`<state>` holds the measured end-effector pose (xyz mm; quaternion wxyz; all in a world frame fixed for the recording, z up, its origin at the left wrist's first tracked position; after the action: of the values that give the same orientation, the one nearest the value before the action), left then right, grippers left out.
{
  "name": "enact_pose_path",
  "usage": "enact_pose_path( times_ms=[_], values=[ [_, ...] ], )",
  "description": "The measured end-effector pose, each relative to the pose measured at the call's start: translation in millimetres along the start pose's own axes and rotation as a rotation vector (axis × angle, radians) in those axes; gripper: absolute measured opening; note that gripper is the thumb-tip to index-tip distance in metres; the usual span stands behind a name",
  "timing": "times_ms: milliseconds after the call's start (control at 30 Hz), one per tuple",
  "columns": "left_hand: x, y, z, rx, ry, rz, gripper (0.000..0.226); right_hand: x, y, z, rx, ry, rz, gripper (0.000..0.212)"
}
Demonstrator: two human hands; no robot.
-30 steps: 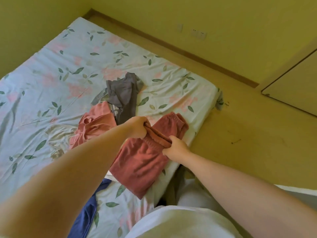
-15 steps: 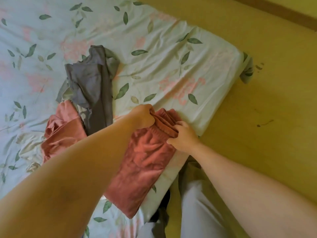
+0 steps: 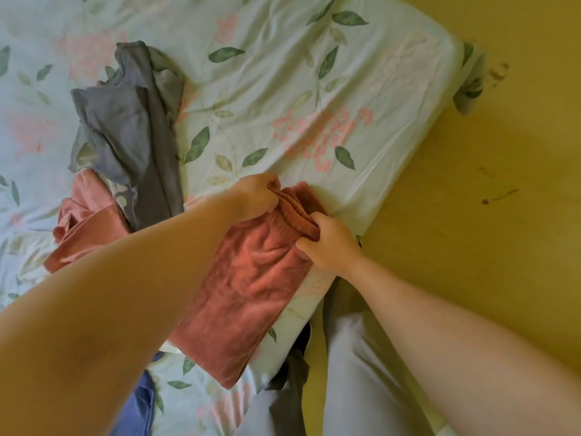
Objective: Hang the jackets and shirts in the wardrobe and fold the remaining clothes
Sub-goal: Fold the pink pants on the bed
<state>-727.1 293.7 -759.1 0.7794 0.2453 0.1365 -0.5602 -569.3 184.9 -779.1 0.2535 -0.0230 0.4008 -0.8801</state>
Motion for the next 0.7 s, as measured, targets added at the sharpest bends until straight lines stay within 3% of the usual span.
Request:
enact_pose_path(
  times_ms=[200,367,500,600,700],
  values=[
    [11,33,2,0.156,-0.033,-0.186,0.021,-18,20,21,0.091,0.103,-0.110,0.010],
    [13,39,-9,0.153,-0.012,-0.295,0.025,-22,22,8,0.080,0.051,-0.028,0.010],
    [9,50,-3,0.252,-0.038,-0.511,0.011,-26,18,1,0.048,0.061,0.037,0.015],
    [8,62,3,0.391,0.003,-0.679,0.021,-24,19,-4,0.072,0.068,0.068,0.018],
    [13,72,-1,0.468,-0.061,-0.792,0.058,-25,20,-12,0.165,0.094,0.026,0.038]
  ],
)
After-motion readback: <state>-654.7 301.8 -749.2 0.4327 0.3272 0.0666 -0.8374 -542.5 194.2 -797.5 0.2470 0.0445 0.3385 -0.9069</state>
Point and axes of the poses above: each hand's wrist, its own z-axis away from the middle knuckle, its own x-axis out of the palm, y = z × x, the point moved 6 cm from there along -z, towards the middle knuckle, and after that the axes turned 1 degree about -z, right-handed, at the moved point
